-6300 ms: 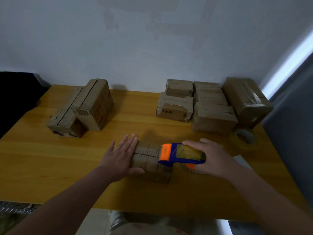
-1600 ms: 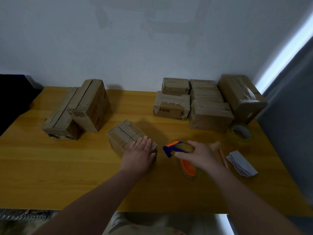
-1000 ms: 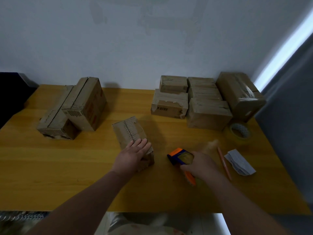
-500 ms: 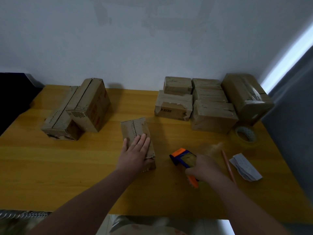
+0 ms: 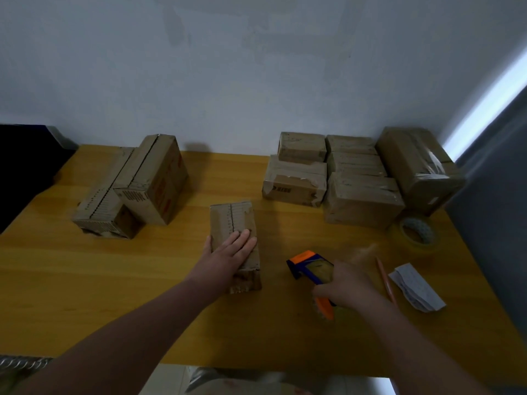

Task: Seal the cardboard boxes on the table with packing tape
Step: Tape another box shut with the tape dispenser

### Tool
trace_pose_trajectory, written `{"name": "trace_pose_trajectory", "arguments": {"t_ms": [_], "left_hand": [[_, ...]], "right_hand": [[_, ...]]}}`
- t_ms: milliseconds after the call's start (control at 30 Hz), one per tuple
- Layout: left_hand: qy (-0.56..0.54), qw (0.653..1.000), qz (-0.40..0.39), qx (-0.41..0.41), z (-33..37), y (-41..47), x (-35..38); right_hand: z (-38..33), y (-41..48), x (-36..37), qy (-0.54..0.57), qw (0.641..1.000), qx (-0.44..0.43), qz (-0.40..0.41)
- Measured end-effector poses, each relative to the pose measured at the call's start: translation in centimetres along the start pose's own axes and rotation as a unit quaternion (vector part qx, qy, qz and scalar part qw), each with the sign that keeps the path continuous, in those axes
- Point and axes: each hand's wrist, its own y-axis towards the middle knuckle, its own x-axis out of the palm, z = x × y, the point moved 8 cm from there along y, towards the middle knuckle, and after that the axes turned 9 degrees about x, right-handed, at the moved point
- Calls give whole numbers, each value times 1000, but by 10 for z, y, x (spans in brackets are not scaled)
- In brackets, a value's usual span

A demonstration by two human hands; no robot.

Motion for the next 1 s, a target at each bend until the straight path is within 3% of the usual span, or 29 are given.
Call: {"name": "trace_pose_trajectory", "arguments": {"t_ms": [367,467,533,600,667,767,833,900,1000], "left_hand": [[26,995,-10,101,0,7,-10],[-45,997,12,58,-10,3,-11],[-153,985,76,35,-13,-7,-26],[-260,944,202,2,-15,-22,-52],[-372,884,273,-73,-22,-31,-63],[-660,706,180,-181,-17,-29,-37],[-749,621,108,-204,-7,-31,-27],[-789,579,81,-192,1,-36,-26],[-804,554,108,-184,0,-40,-28]], "right_hand": [[-22,-34,-51,171,973,-155,11],[-24,-39,-48,201,961,-192,8],[-26,-44,-46,213,953,-216,3],[-31,-50,-44,225,945,-238,-2],[-38,-58,-44,249,932,-262,-14],[-49,-71,-42,285,913,-290,-40],[-55,-76,-41,277,910,-307,-39],[-59,-81,-40,262,909,-322,-36],[-64,-86,-38,253,905,-340,-39]]}}
